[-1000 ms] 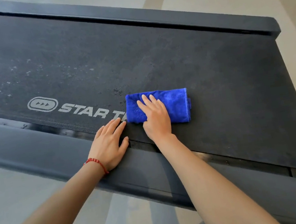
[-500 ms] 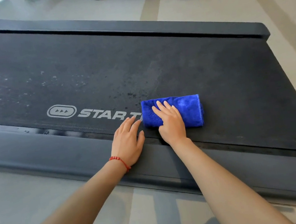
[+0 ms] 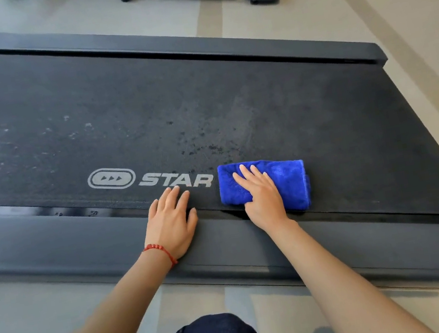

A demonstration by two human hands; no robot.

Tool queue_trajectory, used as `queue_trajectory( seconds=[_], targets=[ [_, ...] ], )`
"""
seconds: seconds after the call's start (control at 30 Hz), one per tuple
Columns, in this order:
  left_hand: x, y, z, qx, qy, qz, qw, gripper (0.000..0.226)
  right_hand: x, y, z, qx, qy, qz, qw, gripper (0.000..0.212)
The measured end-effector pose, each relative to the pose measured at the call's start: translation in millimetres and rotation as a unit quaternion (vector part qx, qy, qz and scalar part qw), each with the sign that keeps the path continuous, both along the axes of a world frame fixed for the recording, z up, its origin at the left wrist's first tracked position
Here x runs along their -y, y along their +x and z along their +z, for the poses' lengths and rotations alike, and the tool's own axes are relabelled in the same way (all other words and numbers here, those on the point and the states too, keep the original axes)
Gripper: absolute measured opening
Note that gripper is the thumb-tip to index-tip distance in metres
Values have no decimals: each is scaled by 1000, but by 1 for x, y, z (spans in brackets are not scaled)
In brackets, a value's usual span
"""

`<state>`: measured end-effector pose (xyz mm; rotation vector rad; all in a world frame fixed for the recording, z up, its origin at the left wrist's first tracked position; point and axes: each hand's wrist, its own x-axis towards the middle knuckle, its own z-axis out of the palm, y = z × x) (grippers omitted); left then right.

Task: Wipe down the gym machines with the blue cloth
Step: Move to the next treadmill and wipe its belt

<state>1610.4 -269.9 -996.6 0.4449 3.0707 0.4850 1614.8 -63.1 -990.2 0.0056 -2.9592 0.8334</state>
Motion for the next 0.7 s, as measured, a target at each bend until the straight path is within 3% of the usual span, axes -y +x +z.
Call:
queue_trajectory(
  seconds=[0.13, 0.7],
  targets=[
    [-4, -2, -4, 11, 13, -3, 1000, 62, 30, -3, -3, -6, -12, 49, 999, 75],
    [-1, 3, -2, -6, 18, 10, 1000, 50, 25, -21, -3, -15, -1, 36, 999, 81]
  ],
)
